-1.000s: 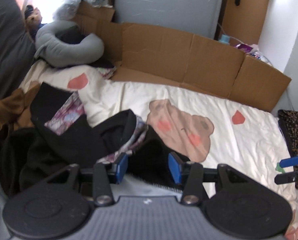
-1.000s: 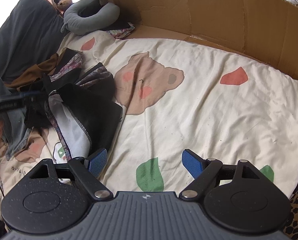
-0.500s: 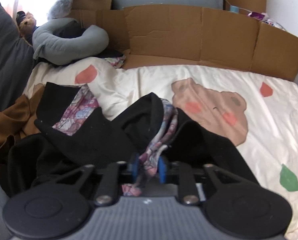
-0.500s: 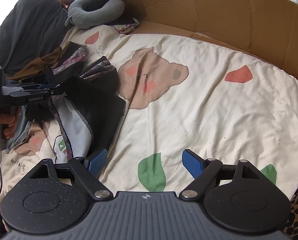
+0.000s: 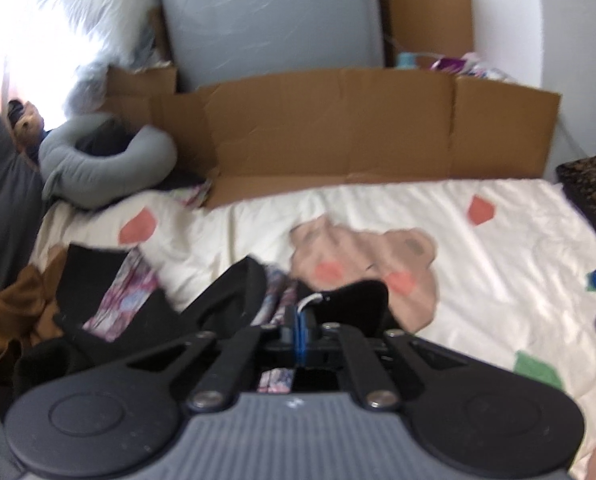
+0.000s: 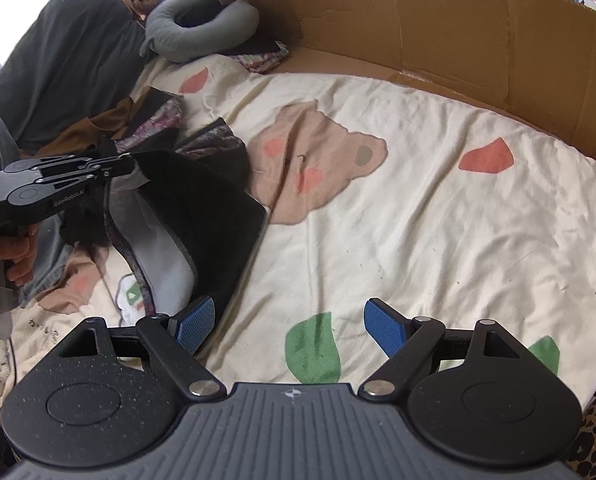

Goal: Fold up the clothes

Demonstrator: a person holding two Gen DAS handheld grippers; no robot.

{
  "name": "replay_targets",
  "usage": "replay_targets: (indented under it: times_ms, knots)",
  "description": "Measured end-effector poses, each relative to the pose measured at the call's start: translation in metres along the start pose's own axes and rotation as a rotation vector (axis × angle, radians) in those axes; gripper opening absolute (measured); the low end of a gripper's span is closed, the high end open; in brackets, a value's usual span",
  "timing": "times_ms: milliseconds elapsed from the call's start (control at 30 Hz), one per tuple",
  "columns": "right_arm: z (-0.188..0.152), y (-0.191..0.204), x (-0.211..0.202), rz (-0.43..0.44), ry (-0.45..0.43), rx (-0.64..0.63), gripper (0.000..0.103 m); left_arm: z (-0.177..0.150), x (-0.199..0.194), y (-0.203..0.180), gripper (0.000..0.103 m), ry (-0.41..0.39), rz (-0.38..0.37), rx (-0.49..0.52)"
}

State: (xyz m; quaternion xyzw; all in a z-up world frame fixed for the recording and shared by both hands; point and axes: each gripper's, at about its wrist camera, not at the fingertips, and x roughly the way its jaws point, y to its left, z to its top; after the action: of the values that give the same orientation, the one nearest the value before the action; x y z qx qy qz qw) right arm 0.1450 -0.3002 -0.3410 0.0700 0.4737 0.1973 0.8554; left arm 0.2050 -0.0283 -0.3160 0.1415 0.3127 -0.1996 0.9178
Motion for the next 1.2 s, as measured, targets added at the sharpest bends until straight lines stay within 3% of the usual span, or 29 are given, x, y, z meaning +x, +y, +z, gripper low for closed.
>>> replay_targets:
  times_ms: [400,700,867,1067,1200]
  knots:
    - [0.009,0.012,-0.010,0.035,-0.073,-0.052,0.084,0.016,-0.011,-0.055,0.000,-0.055,-0.219,-0.022]
    - [0.013,0.014,-0.018,0.072,-0.113,-0.054,0.068,0.016,-0.013,-0.084,0.000,-0.052,-0.325,-0.036]
    - [0.017,-0.008,-0.025,0.095,-0.110,0.055,0.051,0.013,-0.014,-0.093,0.000,-0.047,-0.356,-0.045]
    - [0.020,-0.034,-0.020,0.169,-0.080,0.236,0.051,0.002,-0.011,-0.110,0.000,-0.027,-0.380,-0.026]
    - [0.024,-0.038,-0.006,0.208,-0.040,0.283,0.051,-0.006,-0.009,-0.117,0.000,-0.016,-0.372,-0.009]
